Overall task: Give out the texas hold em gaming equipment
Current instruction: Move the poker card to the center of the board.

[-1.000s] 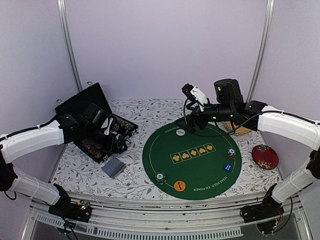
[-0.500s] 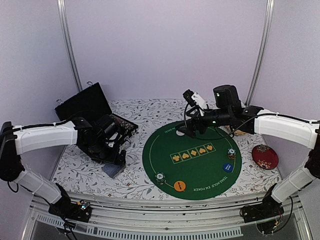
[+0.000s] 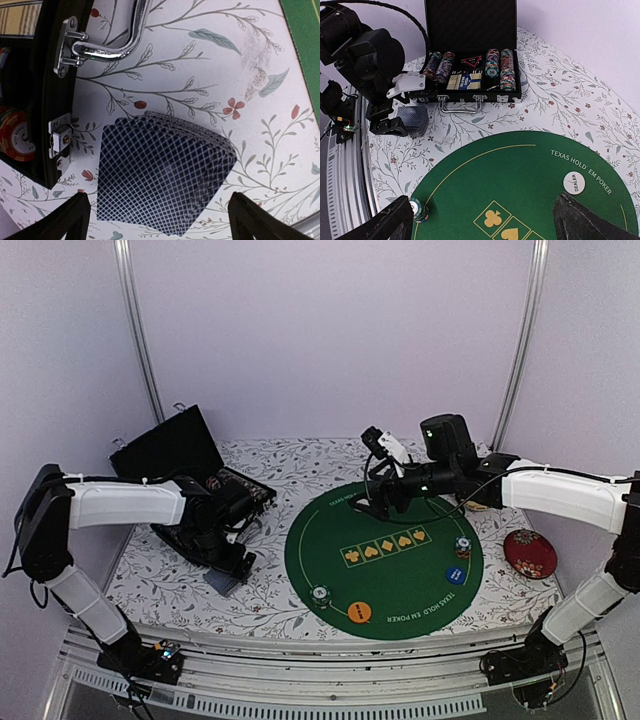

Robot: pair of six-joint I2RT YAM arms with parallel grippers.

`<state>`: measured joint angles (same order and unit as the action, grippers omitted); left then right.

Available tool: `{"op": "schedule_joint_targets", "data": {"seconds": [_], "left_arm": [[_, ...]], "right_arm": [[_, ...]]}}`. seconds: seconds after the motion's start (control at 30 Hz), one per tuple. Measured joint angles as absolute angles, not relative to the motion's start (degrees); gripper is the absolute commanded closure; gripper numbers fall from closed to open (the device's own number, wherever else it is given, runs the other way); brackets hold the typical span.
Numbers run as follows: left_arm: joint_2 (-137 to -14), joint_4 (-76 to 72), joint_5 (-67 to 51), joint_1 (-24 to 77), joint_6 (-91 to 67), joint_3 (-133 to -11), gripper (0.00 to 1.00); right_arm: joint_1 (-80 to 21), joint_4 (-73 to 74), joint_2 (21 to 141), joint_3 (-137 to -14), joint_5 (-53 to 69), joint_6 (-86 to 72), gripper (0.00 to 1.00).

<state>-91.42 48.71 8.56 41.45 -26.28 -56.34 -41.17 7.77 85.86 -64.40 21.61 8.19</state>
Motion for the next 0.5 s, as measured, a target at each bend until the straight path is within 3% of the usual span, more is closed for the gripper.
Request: {"op": "schedule_joint_targets", "data": {"seconds": [0.5], "left_arm": [[-96.6, 48.4, 8.9, 41.0, -23.1, -57.7, 0.02]], "right_arm": [[-41.2, 8.7, 85.6, -64.4, 22.9, 8.8, 0.01]]}}
